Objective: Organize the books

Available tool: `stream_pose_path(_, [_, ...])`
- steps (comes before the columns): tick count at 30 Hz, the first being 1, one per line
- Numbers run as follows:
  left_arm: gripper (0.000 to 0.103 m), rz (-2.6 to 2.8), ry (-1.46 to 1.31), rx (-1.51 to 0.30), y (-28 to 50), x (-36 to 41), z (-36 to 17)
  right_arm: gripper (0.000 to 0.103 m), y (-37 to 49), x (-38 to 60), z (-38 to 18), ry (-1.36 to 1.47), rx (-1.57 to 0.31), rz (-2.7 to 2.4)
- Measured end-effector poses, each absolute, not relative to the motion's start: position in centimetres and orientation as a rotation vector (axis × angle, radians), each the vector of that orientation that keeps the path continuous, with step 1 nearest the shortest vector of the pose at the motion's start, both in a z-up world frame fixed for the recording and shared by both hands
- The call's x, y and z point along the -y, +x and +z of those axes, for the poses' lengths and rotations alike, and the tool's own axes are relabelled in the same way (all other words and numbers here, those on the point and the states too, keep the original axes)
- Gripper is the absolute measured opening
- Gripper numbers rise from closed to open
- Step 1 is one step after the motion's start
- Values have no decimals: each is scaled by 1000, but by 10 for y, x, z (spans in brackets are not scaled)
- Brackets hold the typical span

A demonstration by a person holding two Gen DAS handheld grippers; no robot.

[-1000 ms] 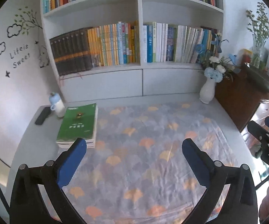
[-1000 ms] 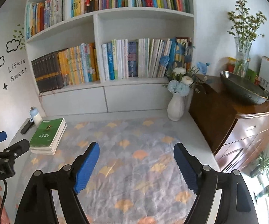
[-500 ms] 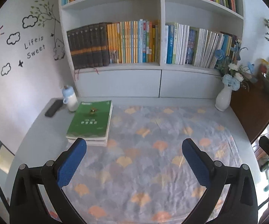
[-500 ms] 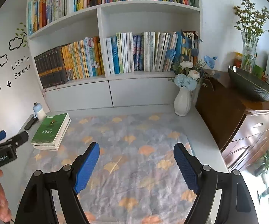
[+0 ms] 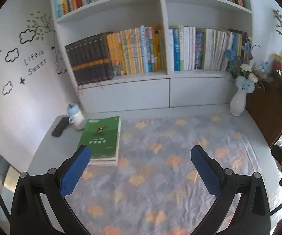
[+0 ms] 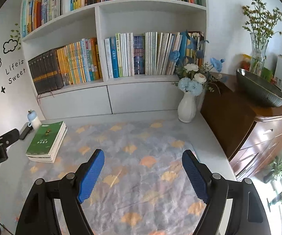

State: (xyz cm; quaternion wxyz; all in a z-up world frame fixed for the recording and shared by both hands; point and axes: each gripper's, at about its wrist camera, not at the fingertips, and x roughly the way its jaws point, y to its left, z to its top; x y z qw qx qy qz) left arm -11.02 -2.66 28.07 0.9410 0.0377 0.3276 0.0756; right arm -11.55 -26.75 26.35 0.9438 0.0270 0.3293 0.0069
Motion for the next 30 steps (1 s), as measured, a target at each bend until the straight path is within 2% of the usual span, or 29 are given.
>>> stream_pose_path(12, [102,34,1,-614,-93,23,296,80,-110,260,258,4,-670,12])
stream_pose_path(30, [102,74,45,-647,-92,26,280,80,-94,242,250,-37,-683,83])
